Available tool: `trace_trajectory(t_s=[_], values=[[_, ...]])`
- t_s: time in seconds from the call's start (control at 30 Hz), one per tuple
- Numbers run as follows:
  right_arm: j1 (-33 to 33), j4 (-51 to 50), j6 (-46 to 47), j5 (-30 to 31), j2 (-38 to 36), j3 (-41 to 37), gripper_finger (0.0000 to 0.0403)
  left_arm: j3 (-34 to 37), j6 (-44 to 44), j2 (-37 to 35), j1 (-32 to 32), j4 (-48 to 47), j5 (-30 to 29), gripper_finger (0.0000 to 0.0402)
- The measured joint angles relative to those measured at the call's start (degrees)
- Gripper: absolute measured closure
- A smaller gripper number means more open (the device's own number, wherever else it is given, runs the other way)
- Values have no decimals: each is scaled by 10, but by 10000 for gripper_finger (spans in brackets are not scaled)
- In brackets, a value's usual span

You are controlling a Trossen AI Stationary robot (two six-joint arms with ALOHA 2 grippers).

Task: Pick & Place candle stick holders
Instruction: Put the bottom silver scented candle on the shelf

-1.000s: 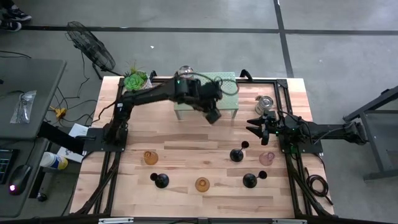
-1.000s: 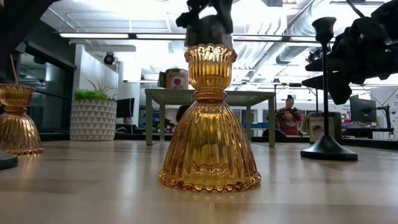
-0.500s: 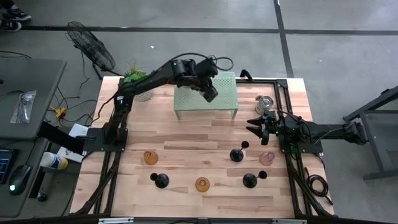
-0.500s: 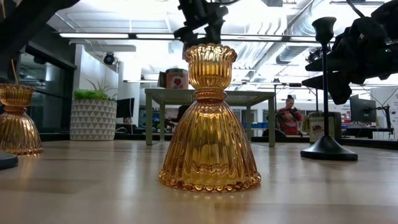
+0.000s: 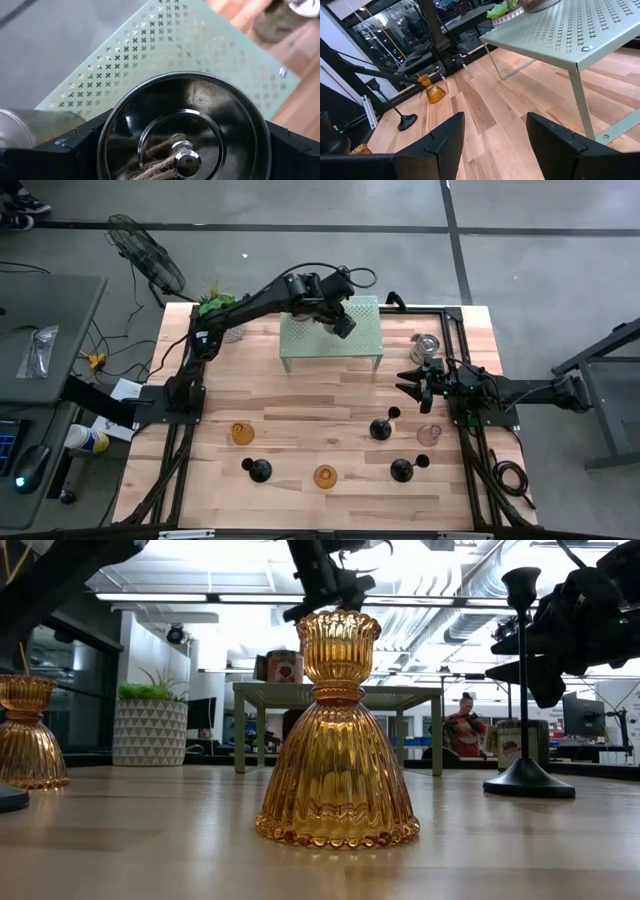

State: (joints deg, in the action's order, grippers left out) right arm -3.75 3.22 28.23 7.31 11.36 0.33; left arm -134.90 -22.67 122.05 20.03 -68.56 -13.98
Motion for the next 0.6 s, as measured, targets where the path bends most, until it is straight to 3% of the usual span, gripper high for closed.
trace_trajectory(t_s=[0.6], values=[[0,0,0,0,2,0,197,-1,-164,17,21,-1,-33,48]])
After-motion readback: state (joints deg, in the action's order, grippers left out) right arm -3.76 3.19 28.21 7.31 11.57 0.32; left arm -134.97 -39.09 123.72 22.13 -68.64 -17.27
